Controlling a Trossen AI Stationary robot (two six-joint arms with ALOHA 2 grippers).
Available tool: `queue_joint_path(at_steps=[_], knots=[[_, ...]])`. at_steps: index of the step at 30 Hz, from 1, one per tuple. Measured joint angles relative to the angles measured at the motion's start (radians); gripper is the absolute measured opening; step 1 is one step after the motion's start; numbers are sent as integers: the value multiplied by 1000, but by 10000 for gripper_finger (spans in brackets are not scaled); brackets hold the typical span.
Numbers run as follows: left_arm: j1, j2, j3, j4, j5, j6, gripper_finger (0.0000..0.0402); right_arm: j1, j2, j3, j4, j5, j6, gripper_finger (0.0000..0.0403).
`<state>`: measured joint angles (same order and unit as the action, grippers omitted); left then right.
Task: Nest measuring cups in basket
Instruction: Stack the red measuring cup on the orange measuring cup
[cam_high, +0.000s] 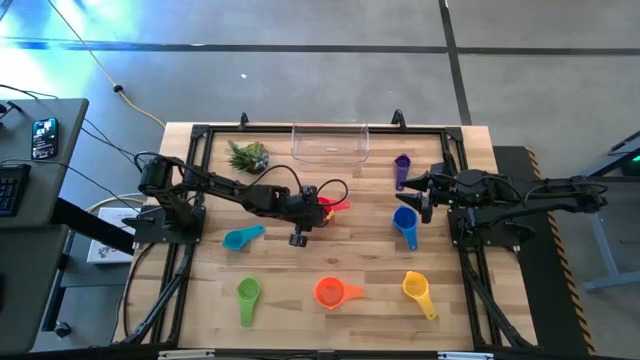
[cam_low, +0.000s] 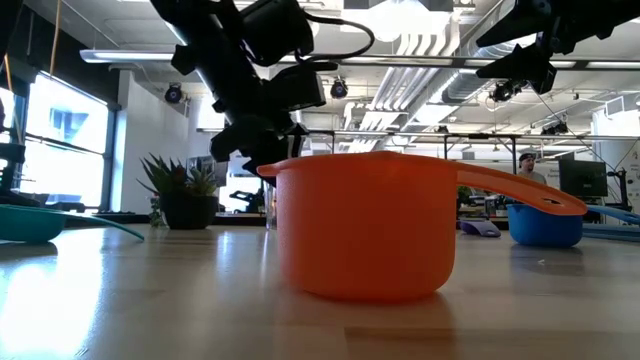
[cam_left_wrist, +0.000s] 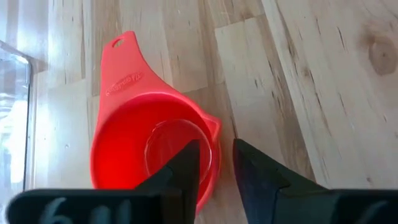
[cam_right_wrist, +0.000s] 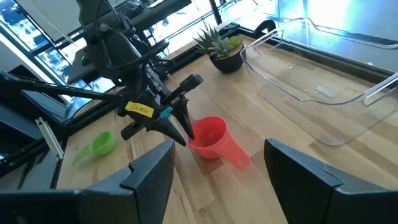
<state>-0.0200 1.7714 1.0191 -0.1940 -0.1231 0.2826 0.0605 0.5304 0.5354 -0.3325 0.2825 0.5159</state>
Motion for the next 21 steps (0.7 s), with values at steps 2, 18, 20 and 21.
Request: queue_joint_path(at_steps=[2, 18, 20, 21], knots=[[0, 0, 0, -6, 0, 19, 98, 0, 0, 0, 0, 6, 0, 239], [27, 24, 0, -16, -10, 33, 20, 0, 0, 0, 0, 30, 3, 239], [27, 24, 0, -17, -9, 30, 8, 0, 0, 0, 0, 30, 3, 239], [27, 24, 0, -16, -9, 24, 8, 0, 0, 0, 0, 30, 3, 239]])
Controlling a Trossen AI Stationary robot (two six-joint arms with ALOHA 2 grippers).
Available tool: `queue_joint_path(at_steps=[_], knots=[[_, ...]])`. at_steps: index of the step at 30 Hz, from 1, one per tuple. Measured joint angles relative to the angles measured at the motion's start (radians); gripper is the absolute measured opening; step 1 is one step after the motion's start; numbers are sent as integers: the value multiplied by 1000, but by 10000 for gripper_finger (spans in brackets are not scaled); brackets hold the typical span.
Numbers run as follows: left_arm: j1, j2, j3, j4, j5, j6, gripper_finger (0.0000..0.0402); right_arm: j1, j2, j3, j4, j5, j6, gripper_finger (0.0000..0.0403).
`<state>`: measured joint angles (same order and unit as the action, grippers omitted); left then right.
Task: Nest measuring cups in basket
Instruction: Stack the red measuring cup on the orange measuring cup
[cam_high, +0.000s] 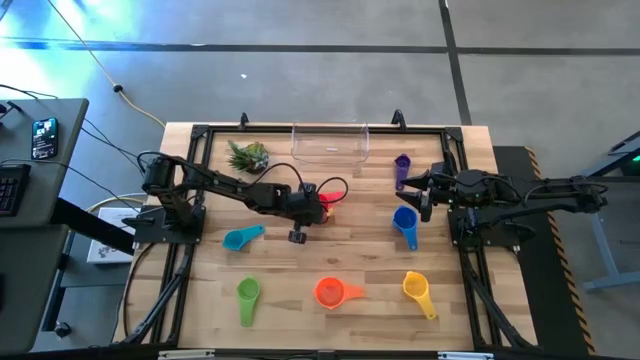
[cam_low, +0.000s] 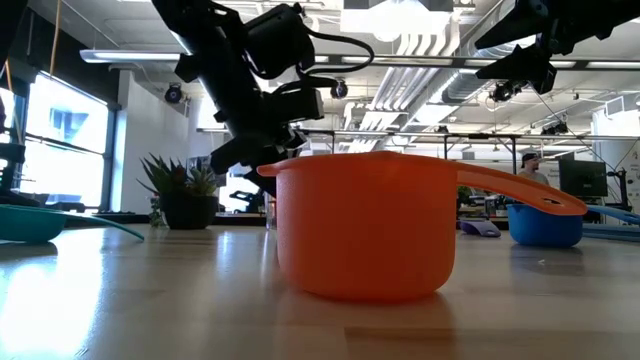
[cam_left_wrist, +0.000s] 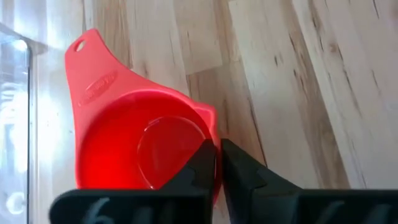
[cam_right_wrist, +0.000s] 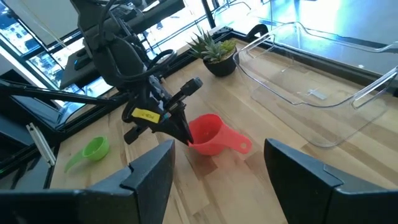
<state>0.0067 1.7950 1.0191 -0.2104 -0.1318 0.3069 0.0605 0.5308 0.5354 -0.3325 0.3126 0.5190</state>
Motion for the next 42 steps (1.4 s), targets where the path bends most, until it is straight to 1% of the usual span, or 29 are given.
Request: queue_joint_path(at_steps=[6, 9, 14, 17, 21, 26, 29, 33, 37, 42], knots=[[-1, 0, 1, 0, 0, -88, 5, 0, 0, 0, 0, 6, 5, 239], [-16, 0, 23, -29, 2, -142, 4, 0, 0, 0, 0, 10, 22, 239], [-74, 0, 116, -93, 4, -189, 3, 0, 0, 0, 0, 13, 23, 239], [-115, 0, 180, -132, 4, -261, 2, 0, 0, 0, 0, 33, 23, 239], [-169, 0, 246, -154, 4, -327, 2, 0, 0, 0, 0, 80, 34, 239], [-230, 0, 323, -218, 3, -347, 1, 0, 0, 0, 0, 129, 90, 239], [-255, 0, 344, -257, 4, -340, 1, 0, 0, 0, 0, 158, 113, 239], [-287, 0, 365, -266, 10, -354, 1, 0, 0, 0, 0, 174, 162, 239], [-326, 0, 383, -259, 42, -415, 1, 0, 0, 0, 0, 191, 211, 239], [-377, 0, 387, -254, 45, -516, 1, 0, 0, 0, 0, 193, 256, 239]])
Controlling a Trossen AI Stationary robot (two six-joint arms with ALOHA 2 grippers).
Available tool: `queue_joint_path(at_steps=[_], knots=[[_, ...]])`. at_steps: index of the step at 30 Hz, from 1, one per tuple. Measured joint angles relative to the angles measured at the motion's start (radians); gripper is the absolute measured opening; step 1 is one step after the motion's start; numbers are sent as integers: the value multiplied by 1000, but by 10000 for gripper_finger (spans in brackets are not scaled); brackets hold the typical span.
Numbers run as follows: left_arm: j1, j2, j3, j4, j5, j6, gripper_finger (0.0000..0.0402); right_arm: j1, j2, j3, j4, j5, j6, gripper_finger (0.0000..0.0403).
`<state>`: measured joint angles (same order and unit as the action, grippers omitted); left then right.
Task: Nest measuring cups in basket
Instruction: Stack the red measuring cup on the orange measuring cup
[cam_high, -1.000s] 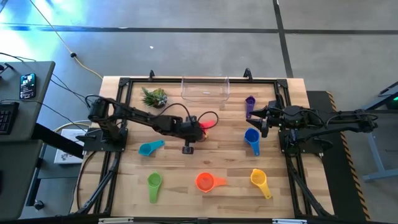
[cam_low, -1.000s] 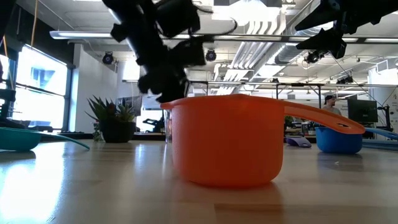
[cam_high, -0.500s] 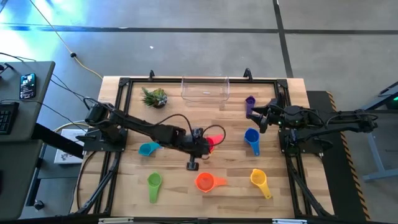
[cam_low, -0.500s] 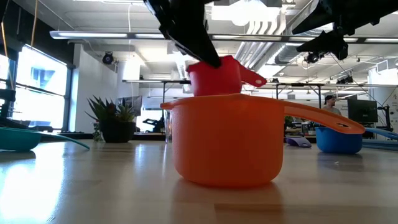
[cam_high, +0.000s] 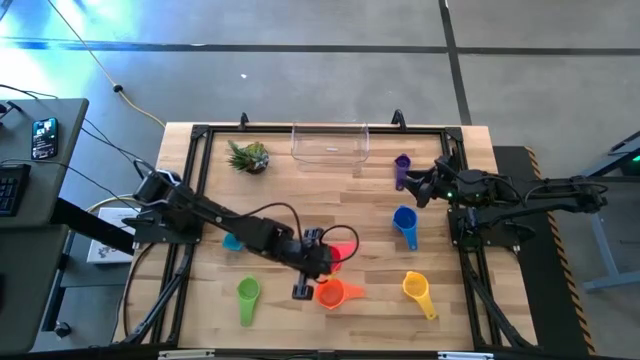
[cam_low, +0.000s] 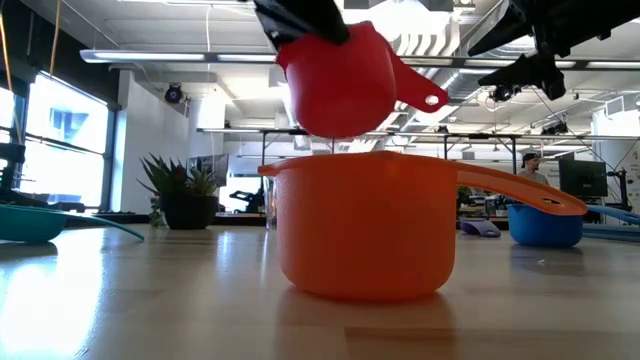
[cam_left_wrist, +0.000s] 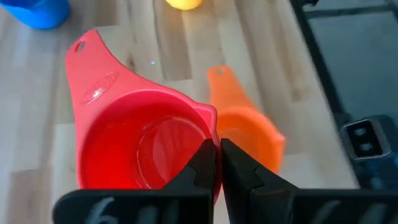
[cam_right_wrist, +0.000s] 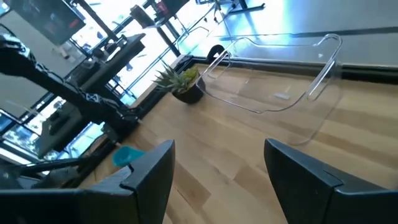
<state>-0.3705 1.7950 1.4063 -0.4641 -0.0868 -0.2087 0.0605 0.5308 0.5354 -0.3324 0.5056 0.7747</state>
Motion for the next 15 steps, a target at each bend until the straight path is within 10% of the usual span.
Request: queue_joint_path(at_steps=[15], knots=[[-94, 18, 1, 127, -3, -26, 1, 0, 0, 0, 0, 0, 61, 239]])
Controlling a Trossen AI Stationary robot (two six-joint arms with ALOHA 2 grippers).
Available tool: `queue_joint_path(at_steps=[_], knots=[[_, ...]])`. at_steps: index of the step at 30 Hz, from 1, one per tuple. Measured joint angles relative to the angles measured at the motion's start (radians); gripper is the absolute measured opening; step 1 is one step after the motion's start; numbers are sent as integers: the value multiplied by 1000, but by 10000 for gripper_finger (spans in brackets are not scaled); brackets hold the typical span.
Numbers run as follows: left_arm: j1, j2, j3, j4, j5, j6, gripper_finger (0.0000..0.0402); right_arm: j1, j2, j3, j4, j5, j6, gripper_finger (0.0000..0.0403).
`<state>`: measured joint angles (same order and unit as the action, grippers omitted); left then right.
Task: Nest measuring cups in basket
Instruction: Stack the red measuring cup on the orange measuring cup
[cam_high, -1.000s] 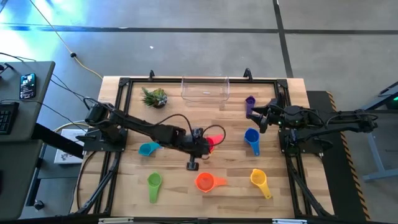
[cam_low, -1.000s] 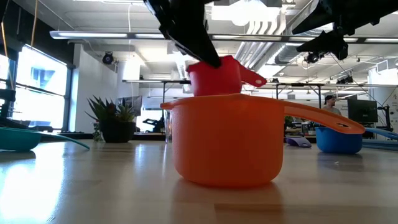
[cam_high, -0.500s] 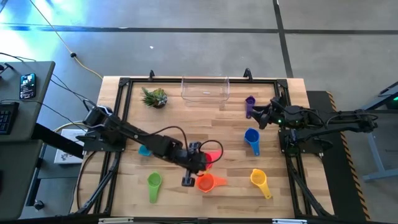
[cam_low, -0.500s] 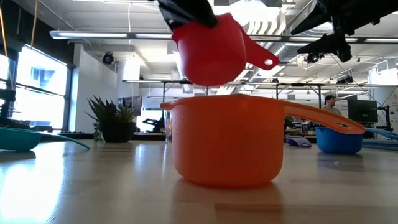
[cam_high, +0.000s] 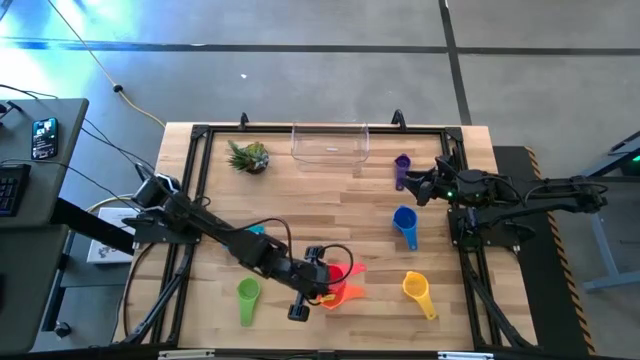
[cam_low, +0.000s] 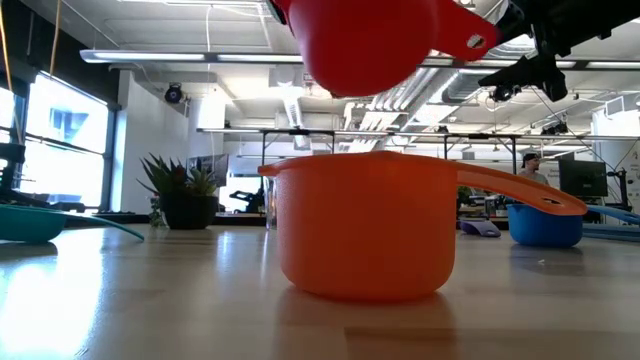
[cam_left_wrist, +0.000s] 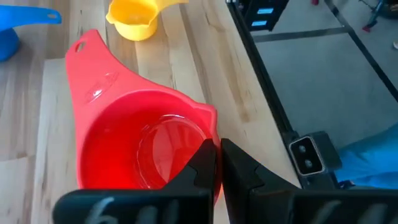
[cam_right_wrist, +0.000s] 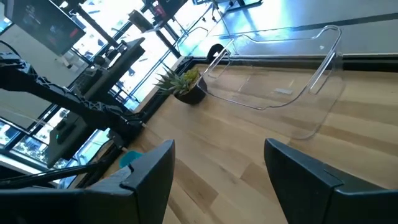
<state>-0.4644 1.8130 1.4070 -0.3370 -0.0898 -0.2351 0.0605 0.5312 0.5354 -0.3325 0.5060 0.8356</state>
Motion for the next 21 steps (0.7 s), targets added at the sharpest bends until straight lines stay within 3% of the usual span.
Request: queue_joint_path(at_steps=[21], knots=[[-16, 126, 0, 17, 52, -25, 3, 0, 46, 0, -2, 0, 2, 239]])
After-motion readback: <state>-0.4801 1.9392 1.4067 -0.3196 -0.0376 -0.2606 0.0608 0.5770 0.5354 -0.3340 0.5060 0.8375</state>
